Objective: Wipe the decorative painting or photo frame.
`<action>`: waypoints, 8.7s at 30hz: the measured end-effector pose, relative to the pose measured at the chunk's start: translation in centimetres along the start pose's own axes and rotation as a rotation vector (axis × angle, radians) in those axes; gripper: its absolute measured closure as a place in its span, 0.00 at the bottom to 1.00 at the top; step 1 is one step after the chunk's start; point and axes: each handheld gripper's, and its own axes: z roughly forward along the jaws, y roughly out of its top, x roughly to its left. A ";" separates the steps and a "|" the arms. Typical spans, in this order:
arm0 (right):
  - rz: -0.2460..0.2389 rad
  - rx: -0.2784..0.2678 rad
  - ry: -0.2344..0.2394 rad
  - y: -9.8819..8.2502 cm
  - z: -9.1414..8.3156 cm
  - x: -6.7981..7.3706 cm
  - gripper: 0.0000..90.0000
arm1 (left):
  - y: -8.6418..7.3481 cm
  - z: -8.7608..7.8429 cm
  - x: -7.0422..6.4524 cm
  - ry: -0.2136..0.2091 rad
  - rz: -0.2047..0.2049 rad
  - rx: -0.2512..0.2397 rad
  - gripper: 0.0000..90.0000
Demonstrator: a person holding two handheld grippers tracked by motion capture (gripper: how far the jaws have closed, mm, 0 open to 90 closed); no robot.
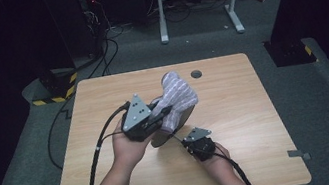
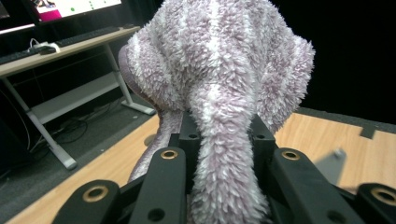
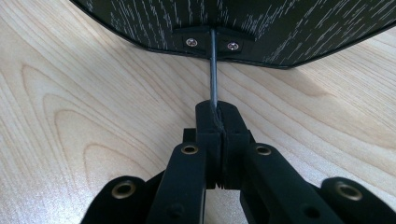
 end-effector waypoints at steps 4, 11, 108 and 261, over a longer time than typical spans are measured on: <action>0.004 0.000 0.000 0.0 0.0 0.0 0.99 | -2.3 -1.8 0.0 0.001 -0.015 -0.006 0.82; 0.002 0.000 -0.004 0.0 0.0 0.1 0.99 | -5.3 -4.1 0.0 0.000 -0.055 -0.036 0.82; -0.002 0.001 0.008 0.0 0.0 0.1 0.99 | -11.2 -5.0 0.6 -0.036 -0.213 -0.063 0.81; 0.023 0.002 -0.018 0.0 0.0 0.0 0.98 | -17.4 -0.8 3.2 0.163 -0.310 0.302 0.80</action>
